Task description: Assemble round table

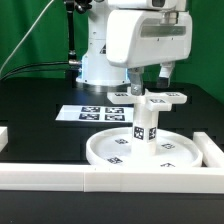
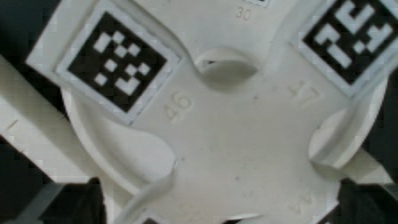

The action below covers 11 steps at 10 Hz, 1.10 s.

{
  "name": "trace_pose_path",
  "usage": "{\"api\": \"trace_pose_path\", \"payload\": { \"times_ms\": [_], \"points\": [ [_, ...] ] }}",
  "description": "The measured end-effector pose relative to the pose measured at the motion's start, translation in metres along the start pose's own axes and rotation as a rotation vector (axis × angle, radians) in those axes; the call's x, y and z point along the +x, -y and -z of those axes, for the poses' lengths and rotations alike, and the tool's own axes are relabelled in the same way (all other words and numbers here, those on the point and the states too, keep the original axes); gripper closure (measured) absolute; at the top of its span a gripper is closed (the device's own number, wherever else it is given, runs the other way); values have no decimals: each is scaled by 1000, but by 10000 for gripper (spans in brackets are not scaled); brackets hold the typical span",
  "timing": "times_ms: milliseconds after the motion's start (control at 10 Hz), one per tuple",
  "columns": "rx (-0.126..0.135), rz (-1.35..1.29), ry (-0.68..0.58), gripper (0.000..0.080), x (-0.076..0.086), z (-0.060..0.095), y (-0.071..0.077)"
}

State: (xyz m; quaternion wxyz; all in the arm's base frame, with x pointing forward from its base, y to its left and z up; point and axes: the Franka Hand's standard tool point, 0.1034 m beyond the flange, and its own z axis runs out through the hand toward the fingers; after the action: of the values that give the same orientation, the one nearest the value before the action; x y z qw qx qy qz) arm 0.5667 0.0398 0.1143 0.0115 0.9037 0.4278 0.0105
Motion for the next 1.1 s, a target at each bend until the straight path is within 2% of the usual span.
{"api": "trace_pose_path", "payload": {
  "times_ms": [200, 1000, 1100],
  "points": [
    [7, 84, 7, 150, -8, -4, -1],
    [17, 56, 22, 150, -10, -14, 3],
    [19, 56, 25, 170, -11, -16, 4]
  ]
}}
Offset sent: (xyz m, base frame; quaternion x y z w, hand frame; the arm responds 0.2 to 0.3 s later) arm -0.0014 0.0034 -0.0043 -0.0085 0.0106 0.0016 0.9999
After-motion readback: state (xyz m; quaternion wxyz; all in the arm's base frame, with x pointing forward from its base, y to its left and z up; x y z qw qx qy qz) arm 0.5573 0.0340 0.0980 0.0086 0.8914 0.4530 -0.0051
